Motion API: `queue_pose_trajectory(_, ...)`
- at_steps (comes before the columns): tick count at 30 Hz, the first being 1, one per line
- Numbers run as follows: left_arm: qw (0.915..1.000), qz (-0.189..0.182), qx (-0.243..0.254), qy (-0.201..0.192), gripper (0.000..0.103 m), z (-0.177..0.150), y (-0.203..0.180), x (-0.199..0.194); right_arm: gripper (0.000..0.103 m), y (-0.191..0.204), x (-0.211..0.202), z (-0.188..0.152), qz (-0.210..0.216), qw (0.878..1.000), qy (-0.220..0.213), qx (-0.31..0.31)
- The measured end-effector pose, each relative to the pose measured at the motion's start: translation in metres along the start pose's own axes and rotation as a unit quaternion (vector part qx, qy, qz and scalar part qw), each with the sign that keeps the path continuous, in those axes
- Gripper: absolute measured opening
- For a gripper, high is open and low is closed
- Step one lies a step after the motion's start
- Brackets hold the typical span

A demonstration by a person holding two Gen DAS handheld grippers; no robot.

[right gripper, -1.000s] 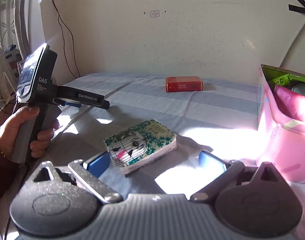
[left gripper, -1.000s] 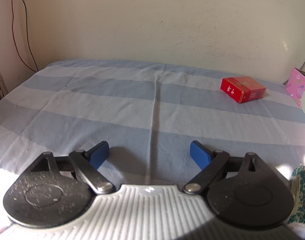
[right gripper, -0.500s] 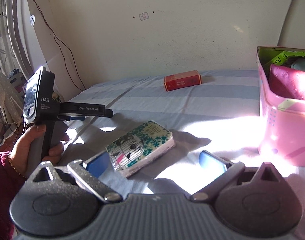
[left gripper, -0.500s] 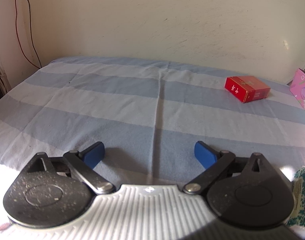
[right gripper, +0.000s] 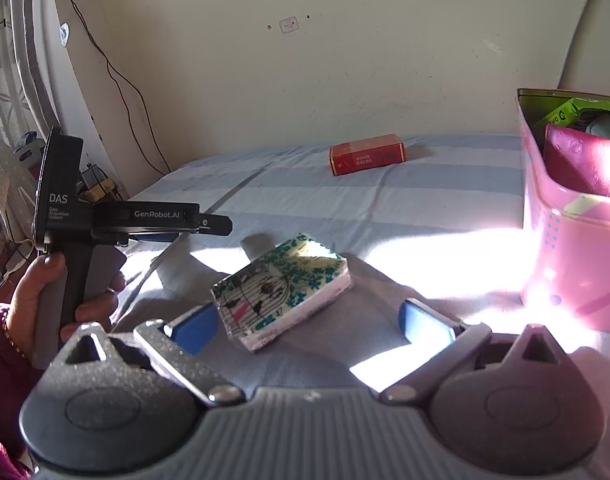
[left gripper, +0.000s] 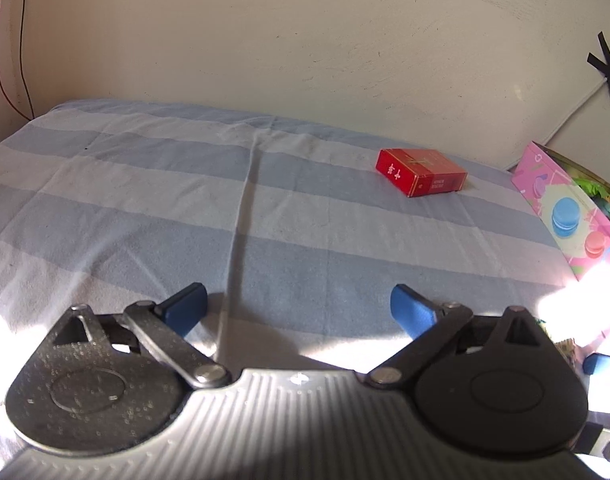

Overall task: Organize objects
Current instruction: 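Carry the tissue pack toward the tin with the right gripper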

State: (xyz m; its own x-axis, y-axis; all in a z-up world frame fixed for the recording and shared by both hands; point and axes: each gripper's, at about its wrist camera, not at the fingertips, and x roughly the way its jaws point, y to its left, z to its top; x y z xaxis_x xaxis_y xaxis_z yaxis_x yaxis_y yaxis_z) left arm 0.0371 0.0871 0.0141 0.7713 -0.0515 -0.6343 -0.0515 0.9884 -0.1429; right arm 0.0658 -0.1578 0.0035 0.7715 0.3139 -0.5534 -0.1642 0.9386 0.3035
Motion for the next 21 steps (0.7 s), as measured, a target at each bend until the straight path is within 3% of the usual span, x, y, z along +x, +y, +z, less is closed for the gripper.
queue_pose_trajectory(4, 0.9986, -0.040, -0.034, 0.006, 0.101, 0.000, 0.002, -0.006, 0.102, -0.003, 0.001, -0.001, 0.006, 1.000, -0.003, 0.007)
queue_pose_trajectory(9, 0.9982, -0.050, -0.033, 0.001, 0.100, -0.001, -0.002, -0.009, 0.102, -0.002, 0.001, -0.002, 0.002, 1.000, -0.004, 0.004)
queue_pose_trajectory(13, 0.9937, -0.102, -0.046, -0.004, 0.097, 0.002, 0.002, -0.020, 0.102, -0.005, -0.001, -0.002, 0.009, 1.000, -0.007, 0.009)
queue_pose_trajectory(15, 0.9882, -0.145, -0.041, -0.027, 0.097, 0.002, -0.001, -0.035, 0.102, -0.004, -0.002, -0.002, 0.009, 1.000, -0.010, 0.006)
queue_pose_trajectory(17, 0.9858, -0.155, -0.013, -0.063, 0.098, -0.002, -0.012, -0.046, 0.102, -0.003, -0.002, -0.002, 0.006, 1.000, -0.011, 0.001)
queue_pose_trajectory(19, 0.9837, -0.172, 0.012, -0.051, 0.097, -0.006, -0.024, -0.042, 0.102, 0.001, -0.001, -0.001, -0.001, 1.000, -0.007, -0.007)
queue_pose_trajectory(21, 0.9769, -0.212, 0.018, -0.017, 0.095, -0.010, -0.031, -0.033, 0.102, 0.006, 0.002, -0.001, -0.005, 1.000, -0.001, -0.019)
